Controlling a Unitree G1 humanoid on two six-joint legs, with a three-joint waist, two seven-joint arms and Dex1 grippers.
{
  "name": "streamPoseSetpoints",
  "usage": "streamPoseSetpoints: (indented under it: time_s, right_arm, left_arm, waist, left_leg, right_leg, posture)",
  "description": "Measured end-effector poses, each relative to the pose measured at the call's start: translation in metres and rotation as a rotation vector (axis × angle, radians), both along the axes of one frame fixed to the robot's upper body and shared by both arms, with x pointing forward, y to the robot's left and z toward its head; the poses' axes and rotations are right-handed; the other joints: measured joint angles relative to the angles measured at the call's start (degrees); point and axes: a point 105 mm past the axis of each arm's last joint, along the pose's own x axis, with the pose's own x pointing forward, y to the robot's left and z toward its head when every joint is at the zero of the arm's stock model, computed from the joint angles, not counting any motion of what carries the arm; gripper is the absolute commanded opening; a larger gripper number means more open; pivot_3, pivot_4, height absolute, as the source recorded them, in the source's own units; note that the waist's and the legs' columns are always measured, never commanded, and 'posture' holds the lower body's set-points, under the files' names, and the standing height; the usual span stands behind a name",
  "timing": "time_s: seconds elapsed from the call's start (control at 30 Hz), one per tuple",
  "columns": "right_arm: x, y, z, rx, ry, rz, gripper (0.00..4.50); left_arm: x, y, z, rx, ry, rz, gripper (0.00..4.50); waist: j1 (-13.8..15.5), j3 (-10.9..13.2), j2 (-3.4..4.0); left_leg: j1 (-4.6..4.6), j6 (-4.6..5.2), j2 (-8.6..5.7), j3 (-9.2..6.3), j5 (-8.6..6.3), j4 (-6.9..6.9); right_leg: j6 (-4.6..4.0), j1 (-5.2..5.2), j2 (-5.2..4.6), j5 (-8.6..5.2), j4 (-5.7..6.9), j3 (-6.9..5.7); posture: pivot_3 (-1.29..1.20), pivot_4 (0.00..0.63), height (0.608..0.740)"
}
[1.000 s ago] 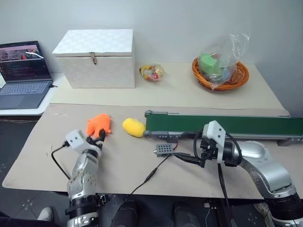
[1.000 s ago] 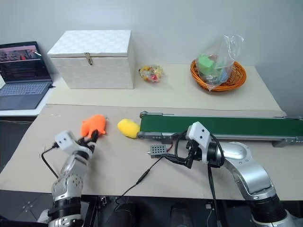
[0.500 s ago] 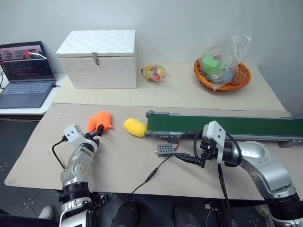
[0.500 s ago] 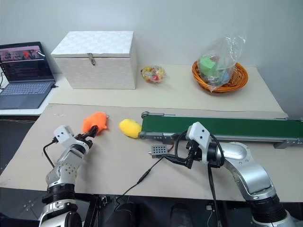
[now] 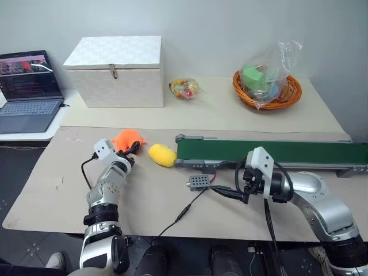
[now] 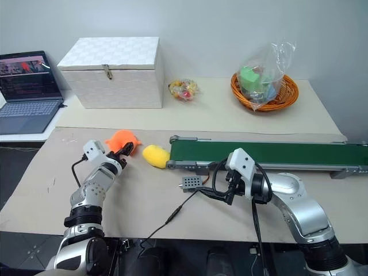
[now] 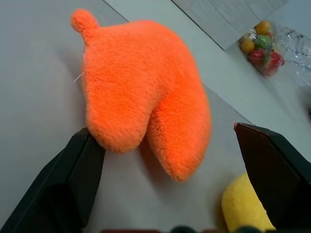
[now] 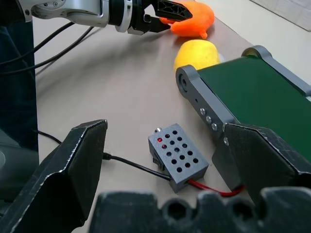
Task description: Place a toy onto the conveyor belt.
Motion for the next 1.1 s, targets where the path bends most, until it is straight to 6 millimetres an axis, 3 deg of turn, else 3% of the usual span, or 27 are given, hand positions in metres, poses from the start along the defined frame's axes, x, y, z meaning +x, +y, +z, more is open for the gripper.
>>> streamPoseSetpoints:
  time_s: [0.07,0.17,0.37,0.9,1.0,1.1]
  right_arm:
    - [0.000,0.000,0.000,0.000,-0.001,-0.004,4.50]
    - [0.001,-0.001,0.000,-0.001,-0.003,-0.010,4.50]
    - [0.002,-0.001,0.000,-0.001,-0.004,-0.018,4.50]
    - [0.002,-0.001,0.000,0.000,-0.006,-0.024,4.50]
    - [0.002,-0.001,0.000,0.000,-0.007,-0.025,4.50]
    - [0.002,-0.001,0.000,0.000,-0.006,-0.024,4.50]
  left_arm:
    - [0.000,0.001,0.000,-0.003,-0.004,0.007,4.42]
    - [-0.001,0.006,0.001,-0.007,-0.013,0.027,3.65]
    - [-0.002,0.006,0.000,-0.014,-0.017,0.036,1.44]
    - [-0.002,0.009,-0.001,-0.015,-0.008,0.053,1.44]
    - [-0.003,0.011,-0.001,-0.016,-0.011,0.069,2.19]
    - [-0.003,0.013,0.000,-0.020,-0.017,0.076,3.26]
  waist:
    - [0.1,0.0,0.00]
    - [0.1,0.0,0.00]
    - [0.1,0.0,0.00]
    - [0.1,0.0,0.00]
    - [0.1,0.0,0.00]
    - [0.1,0.0,0.00]
  left_leg:
    - [0.01,0.00,0.00,0.00,0.00,0.00]
    - [0.01,0.00,0.00,0.00,0.00,0.00]
    - [0.00,0.00,0.00,0.00,0.00,0.00]
    - [0.00,0.00,0.00,0.00,0.00,0.00]
    - [0.00,0.00,0.00,0.00,0.00,0.00]
    - [0.00,0.00,0.00,0.00,0.00,0.00]
  right_leg:
    - [0.00,0.01,0.00,0.00,0.01,0.00]
    - [0.00,0.01,0.00,0.00,0.01,0.00]
    - [0.00,0.01,0.00,0.00,0.00,0.00]
    - [0.00,0.01,0.00,0.00,0.00,0.00]
    - [0.00,0.01,0.00,0.00,0.00,0.00]
    - [0.00,0.01,0.00,0.00,0.00,0.00]
  posture:
    - [0.00,0.150,0.740]
    - [0.00,0.150,0.740]
    - [0.00,0.150,0.740]
    - [0.00,0.150,0.740]
    - [0.00,0.150,0.740]
    - [0.00,0.150,0.740]
